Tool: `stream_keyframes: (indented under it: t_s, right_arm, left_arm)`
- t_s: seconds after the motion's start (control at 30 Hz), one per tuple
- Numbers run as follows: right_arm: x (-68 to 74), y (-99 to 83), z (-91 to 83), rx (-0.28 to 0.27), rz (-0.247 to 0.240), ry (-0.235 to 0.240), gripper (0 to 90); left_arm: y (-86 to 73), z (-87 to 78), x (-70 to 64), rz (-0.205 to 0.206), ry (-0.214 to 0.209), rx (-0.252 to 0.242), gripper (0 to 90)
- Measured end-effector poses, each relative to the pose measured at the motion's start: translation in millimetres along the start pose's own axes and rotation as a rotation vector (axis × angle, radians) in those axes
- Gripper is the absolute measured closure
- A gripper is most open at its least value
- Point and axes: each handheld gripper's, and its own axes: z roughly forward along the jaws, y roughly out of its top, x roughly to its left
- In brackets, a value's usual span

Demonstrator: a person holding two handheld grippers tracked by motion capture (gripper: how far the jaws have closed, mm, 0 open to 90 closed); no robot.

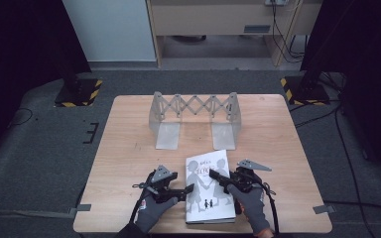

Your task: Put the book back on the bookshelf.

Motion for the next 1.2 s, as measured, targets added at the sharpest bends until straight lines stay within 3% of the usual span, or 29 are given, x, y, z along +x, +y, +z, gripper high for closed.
stream_keyframes:
  t_s: [0.4,0.5,0.67,0.93,1.2]
  right_arm:
    - [10.4,6.1,-5.0,-0.050,-0.022,0.078,69.1]
    - [14.9,8.8,-6.9,-0.055,-0.030,0.099,71.9]
    - [17.7,10.4,-8.6,-0.063,-0.037,0.122,74.1]
    - [17.4,11.2,-10.4,-0.068,-0.034,0.135,75.2]
    - [18.0,13.0,-13.0,-0.071,-0.042,0.157,76.9]
  left_arm:
    - [1.9,1.2,1.5,-0.046,-0.079,-0.035,10.5]
    - [2.9,1.8,0.8,-0.032,-0.104,-0.044,6.3]
    - [3.2,2.8,0.2,-0.027,-0.117,-0.046,0.0]
    - [3.0,3.2,-0.6,-0.029,-0.125,-0.049,0.0]
    - [-1.4,1.8,1.1,-0.086,-0.167,-0.026,0.0]
